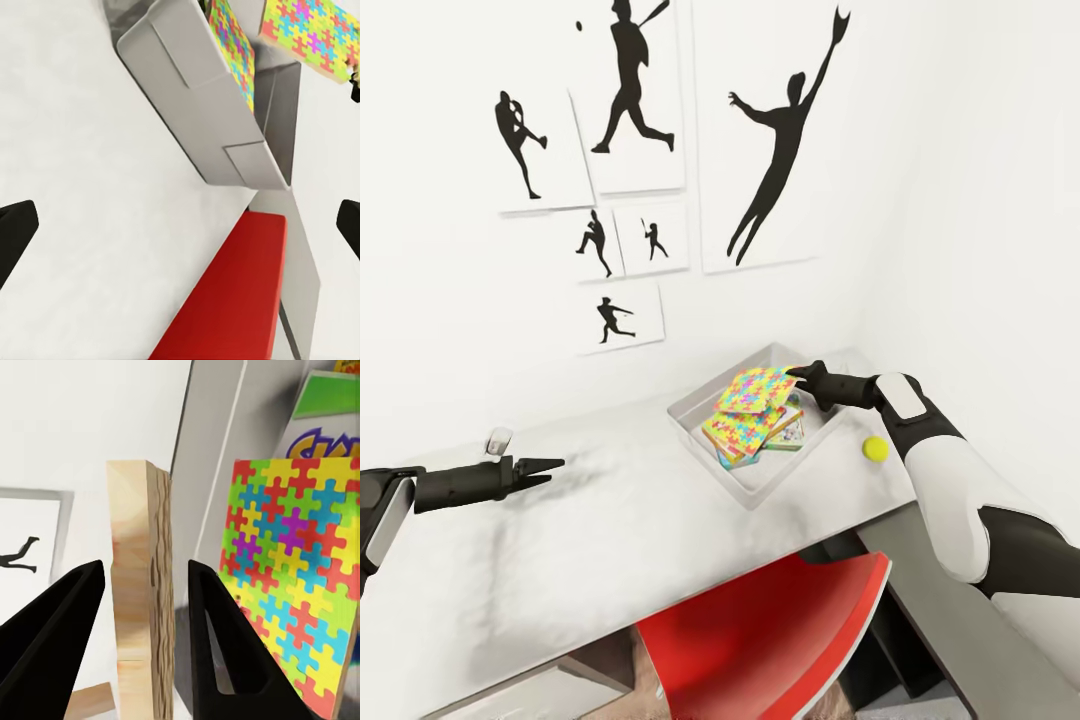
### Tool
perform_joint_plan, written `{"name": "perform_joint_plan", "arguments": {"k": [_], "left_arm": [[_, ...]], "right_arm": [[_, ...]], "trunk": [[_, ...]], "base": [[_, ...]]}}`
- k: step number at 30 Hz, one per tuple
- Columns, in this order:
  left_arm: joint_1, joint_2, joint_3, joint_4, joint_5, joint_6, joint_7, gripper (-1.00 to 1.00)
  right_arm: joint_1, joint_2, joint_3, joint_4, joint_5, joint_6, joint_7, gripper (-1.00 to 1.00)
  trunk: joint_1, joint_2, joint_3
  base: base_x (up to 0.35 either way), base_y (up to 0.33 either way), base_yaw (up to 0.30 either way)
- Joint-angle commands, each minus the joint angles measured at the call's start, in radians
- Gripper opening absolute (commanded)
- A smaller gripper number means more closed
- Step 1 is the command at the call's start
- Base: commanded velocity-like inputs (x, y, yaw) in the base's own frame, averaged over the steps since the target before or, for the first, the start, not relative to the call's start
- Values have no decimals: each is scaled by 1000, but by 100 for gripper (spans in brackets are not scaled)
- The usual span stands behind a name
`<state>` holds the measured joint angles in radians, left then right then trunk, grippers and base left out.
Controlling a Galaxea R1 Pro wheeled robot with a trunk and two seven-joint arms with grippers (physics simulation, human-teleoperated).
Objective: Put all the toys in the child's room - the three board games (two on the bed and one on the table), the two jigsaw puzzles on the table, and the tennis ball on the table - inside the toy box on the table in the child's room.
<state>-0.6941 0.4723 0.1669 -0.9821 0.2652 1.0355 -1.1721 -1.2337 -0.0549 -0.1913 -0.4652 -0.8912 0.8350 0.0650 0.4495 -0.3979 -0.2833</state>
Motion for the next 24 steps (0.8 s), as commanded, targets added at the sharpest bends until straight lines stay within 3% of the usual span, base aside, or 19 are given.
{"name": "perform_joint_plan", "arguments": {"k": [1, 17, 21, 24], "left_arm": [[-1, 0, 0, -1, 0, 6, -3, 100], [-1, 0, 0, -3, 0, 8, -4, 100], [-1, -13, 3, -15, 6, 7, -1, 100], [-1, -13, 2, -16, 8, 6, -9, 100]], "right_arm": [[-1, 1, -7, 0, 9, 5, 7, -100], [-1, 1, -11, -1, 5, -62, 7, -100], [5, 24, -34, -6, -19, -69, 22, -100], [5, 41, -34, -6, -13, -69, 19, -100]], "trunk": [[1, -2, -4], [1, -2, -14], [1, -2, -14], [1, -2, -14]], "base": [[0, 0, 0], [0, 0, 0], [0, 0, 0], [0, 0, 0]]}}
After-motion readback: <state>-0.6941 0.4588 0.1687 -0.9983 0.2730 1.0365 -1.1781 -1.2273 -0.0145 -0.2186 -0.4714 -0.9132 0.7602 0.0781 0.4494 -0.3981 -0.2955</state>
